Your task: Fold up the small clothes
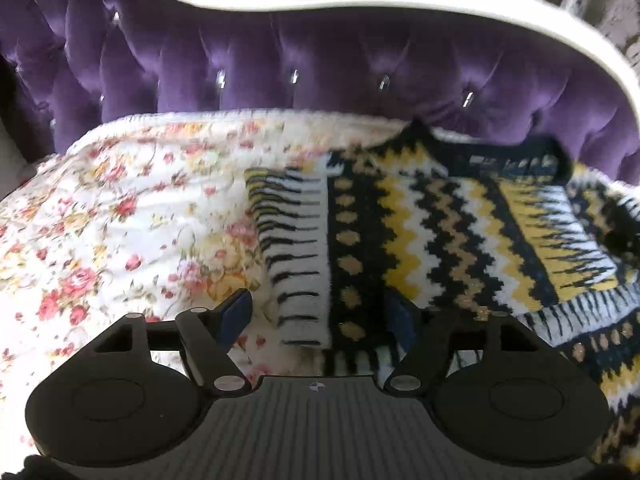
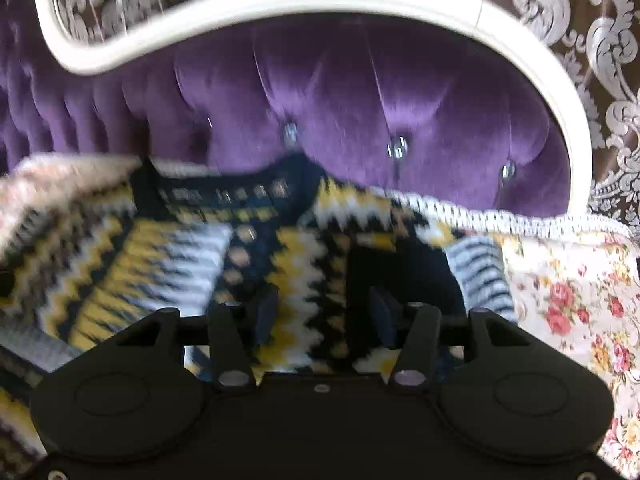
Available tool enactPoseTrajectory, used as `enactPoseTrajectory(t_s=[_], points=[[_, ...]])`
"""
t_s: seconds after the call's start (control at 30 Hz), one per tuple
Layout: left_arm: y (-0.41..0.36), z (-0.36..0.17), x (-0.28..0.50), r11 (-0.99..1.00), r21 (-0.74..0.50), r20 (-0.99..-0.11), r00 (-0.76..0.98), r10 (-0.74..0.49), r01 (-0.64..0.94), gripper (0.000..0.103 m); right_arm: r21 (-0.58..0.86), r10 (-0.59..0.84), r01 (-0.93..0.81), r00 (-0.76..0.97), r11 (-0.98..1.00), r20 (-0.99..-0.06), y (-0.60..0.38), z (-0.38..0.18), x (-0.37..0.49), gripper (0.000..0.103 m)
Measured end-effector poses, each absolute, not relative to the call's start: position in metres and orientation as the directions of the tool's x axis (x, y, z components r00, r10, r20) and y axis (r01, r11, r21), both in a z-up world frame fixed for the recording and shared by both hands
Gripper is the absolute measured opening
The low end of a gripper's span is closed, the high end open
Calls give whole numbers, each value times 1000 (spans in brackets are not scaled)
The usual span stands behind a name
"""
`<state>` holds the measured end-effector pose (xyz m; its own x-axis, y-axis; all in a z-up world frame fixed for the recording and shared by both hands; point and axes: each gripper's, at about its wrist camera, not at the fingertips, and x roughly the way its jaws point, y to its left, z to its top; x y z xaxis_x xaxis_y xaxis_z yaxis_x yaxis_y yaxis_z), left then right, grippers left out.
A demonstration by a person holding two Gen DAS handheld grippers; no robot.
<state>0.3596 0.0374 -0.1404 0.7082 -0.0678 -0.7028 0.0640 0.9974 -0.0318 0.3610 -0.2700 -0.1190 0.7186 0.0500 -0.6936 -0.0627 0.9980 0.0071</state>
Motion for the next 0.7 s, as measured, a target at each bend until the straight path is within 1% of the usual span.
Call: enactPoseTrajectory(t_s=[0.1, 0.2, 0.3, 0.43, 0.57, 0.7], points=[[44, -143, 357, 998, -44, -701, 710, -70, 54, 74, 24, 48, -43, 728, 999, -684, -281, -123, 355, 58], [49, -133, 350, 997, -69, -729, 681, -62, 17, 71, 16, 45, -47, 726, 999, -686, -283, -120, 351, 58], [55, -118, 328, 992, -122, -721, 687, -96, 11, 70, 74, 88, -53, 745, 996, -661, -288, -101, 333, 61], [65, -110, 276, 986, -165, -704, 698, -132, 21, 70, 161, 153, -66, 768, 985, -622, -302, -75, 284, 63], [69, -112, 225, 978, -209, -714, 679, -169, 24, 70, 202, 187, -74, 754, 977, -629, -312, -70, 226, 70], [66, -116, 178, 974, -225, -720, 670, -183, 24, 70, 221, 195, -67, 747, 973, -635, -317, -73, 161, 71]])
